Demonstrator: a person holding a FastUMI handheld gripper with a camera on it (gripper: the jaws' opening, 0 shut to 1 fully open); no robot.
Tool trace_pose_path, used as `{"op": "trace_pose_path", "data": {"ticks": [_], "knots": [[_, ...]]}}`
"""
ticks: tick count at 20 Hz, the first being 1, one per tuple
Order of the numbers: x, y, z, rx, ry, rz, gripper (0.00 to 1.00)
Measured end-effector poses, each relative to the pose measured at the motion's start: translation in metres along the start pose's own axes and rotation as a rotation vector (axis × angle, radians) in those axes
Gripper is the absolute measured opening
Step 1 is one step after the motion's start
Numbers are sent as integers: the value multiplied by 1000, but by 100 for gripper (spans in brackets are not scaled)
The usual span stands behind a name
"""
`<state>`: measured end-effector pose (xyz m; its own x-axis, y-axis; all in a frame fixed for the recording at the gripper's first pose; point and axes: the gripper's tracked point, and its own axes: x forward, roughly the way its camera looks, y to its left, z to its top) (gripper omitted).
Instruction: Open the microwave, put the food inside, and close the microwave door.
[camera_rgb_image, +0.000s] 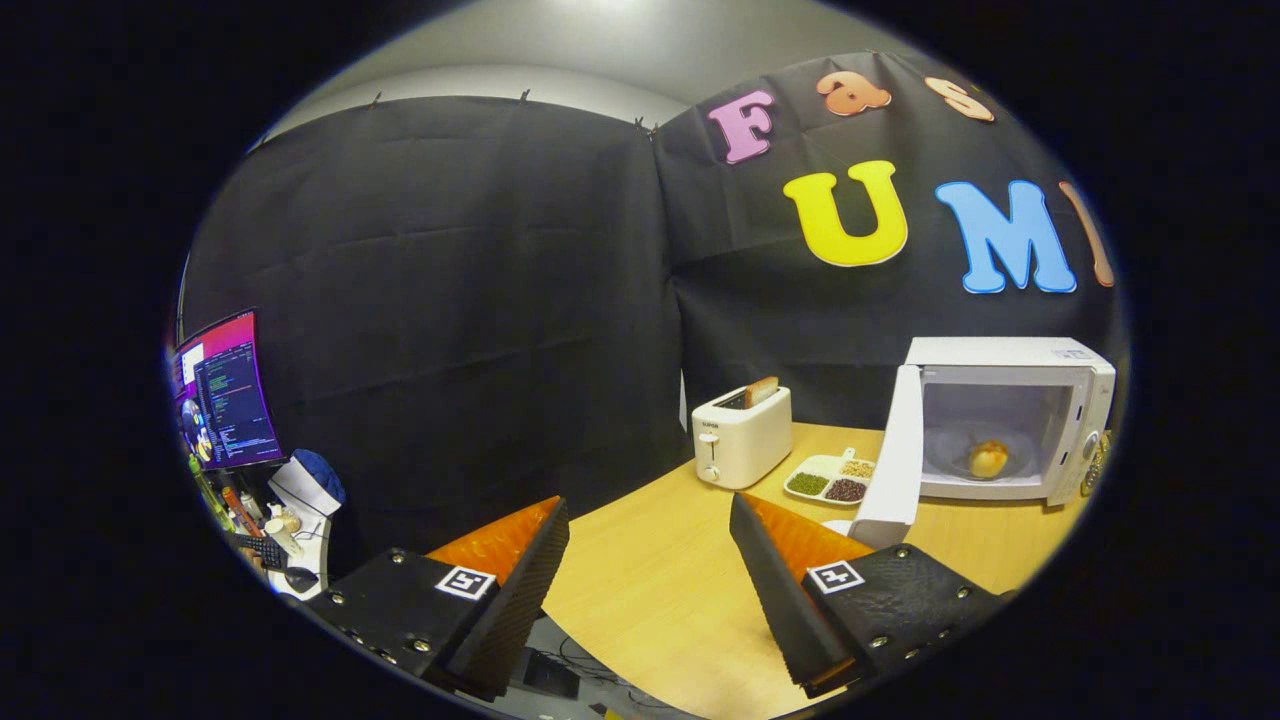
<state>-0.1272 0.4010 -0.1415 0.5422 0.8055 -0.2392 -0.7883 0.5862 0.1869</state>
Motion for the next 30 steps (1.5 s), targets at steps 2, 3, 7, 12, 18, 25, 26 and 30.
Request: {"op": "trace_pose_path", "data": {"ticks": [2, 3, 7, 12, 18, 25, 26, 30], "knots": [[9, -6, -12, 3, 26, -3, 98], [13, -11, -19, 3, 45, -7, 98], [25, -33, -38, 23, 104, -44, 88], [27, -60, -39, 34, 114, -97, 48], [15, -81, -38, -5, 122, -146, 10], [-11, -120, -36, 10, 132, -202, 10], [-14, -129, -36, 14, 137, -219, 9], [-33, -171, -37, 44, 139, -297, 10]]}}
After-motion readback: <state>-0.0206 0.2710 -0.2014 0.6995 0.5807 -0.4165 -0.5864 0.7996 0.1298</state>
